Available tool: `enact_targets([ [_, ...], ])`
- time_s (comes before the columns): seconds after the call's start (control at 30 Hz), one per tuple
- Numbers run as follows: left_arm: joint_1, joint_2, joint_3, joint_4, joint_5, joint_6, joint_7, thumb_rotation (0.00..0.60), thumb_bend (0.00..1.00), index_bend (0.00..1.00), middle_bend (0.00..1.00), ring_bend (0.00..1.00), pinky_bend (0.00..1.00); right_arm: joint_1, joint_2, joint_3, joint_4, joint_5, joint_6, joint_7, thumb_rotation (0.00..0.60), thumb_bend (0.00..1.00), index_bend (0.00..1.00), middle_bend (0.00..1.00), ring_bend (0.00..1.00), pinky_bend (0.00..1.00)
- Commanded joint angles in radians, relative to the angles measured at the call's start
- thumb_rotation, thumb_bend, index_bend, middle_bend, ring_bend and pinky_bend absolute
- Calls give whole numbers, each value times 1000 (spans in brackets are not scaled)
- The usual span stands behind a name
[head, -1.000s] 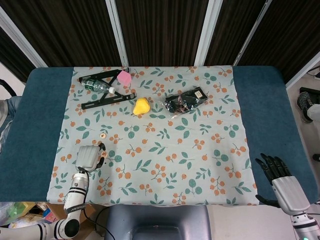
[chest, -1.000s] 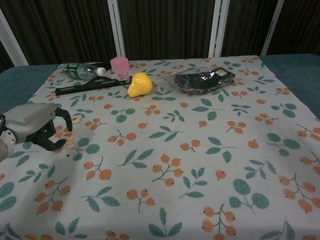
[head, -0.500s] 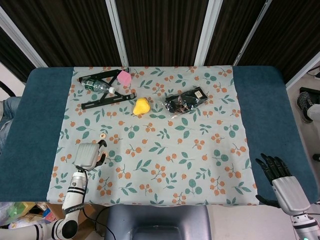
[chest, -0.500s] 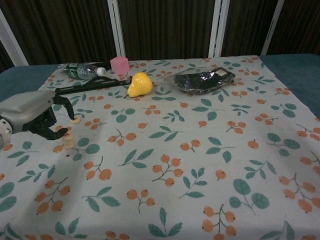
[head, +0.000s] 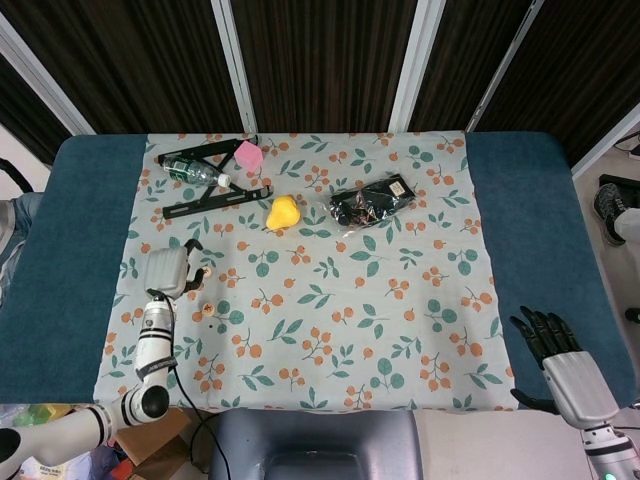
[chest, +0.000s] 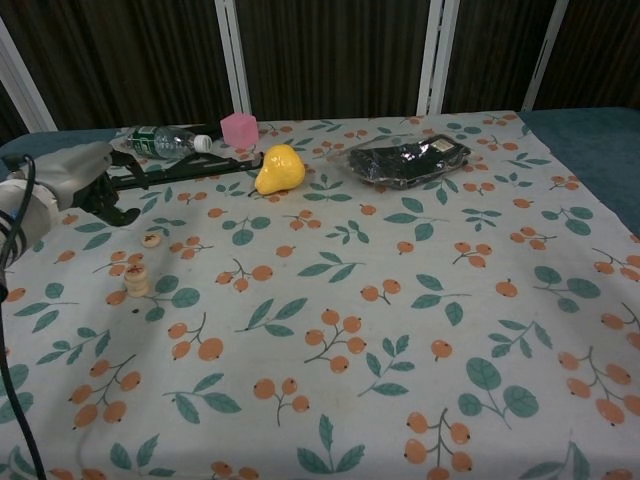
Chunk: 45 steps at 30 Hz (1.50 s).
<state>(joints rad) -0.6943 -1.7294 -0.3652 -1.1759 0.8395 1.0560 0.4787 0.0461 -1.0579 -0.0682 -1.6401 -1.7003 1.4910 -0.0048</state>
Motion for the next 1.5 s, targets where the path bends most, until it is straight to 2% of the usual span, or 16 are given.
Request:
enact_targets([
  [0.03,-43,-40,-17,89,-54,-60,5,600,388,351,1000,1000,1000,1,1,4,1,7,-2,4,600,205,0,0,0,53],
  [0.2,-56,-52,-12,143,-72,-98,-4,600,379,368,1000,1000,1000,4,1,5,-1,11,-8,0,600,204,0,0,0,54],
  [0.47,-54,-55,16,145,-58,-104,-11,600,366,374,1000,1000,1000,3,0,3,-5,13,-11,-10,600,204,0,0,0,54],
  [0.7,-55,-102,57,220,-26,-92,-1,600,366,382,1000,1000,1000,1,2,4,-5,13,-7,-5,600,205,0,0,0,54],
  [0.93,-60,-143,70,285,5,-89,-13,600,369,399,1000,1000,1000,0,7,2,-7,13,-7,2,600,204,0,0,0,54],
  [1.5,-53,-161,54,314,22,-107,-31,600,364,470,1000,1000,1000,0,4,4,-1,10,-2,6,600,204,0,0,0,55],
])
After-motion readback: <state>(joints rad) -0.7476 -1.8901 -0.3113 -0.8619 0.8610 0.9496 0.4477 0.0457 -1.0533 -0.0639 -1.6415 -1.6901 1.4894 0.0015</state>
